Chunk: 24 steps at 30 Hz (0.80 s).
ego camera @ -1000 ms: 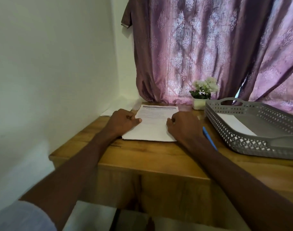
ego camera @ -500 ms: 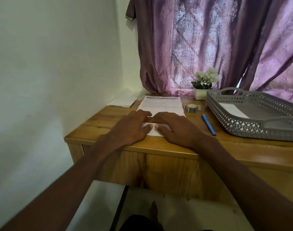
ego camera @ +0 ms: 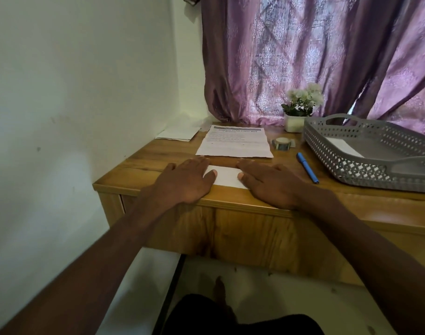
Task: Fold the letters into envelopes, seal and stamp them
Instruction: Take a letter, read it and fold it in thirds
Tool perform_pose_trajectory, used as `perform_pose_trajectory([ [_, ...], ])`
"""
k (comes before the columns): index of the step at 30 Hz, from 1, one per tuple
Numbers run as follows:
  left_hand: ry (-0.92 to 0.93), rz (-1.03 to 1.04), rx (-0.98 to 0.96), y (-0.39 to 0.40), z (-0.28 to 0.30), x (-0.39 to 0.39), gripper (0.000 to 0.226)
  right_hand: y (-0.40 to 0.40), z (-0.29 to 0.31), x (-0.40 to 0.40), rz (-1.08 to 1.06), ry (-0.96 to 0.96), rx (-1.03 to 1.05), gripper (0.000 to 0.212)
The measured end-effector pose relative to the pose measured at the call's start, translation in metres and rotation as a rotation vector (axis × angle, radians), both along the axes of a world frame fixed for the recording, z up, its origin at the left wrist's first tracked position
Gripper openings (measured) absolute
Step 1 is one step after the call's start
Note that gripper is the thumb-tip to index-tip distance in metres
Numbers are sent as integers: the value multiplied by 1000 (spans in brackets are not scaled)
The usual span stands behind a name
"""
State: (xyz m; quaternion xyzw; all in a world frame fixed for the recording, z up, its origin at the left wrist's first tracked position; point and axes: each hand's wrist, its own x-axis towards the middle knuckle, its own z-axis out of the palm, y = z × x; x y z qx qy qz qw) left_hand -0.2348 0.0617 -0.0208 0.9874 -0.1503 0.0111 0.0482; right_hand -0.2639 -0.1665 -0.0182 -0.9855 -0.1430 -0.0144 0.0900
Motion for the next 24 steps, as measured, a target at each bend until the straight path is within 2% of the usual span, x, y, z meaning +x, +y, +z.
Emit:
perform_pose_trajectory([
  [9, -14, 213, -24, -2, -2, -14, 83, -9, -9, -16, -319, -32, 0, 71],
  [14, -14, 278, -58, -2, -3, -18, 82, -7, -10, -25, -500, -89, 43, 71],
  [20, -180, 46, -64, 2, -5, -20, 56, -2, -7, -30, -481, -181, 61, 65],
  [24, -140, -95, -101, 9, -3, -18, 52, -1, -7, -32, -464, -240, 92, 60],
])
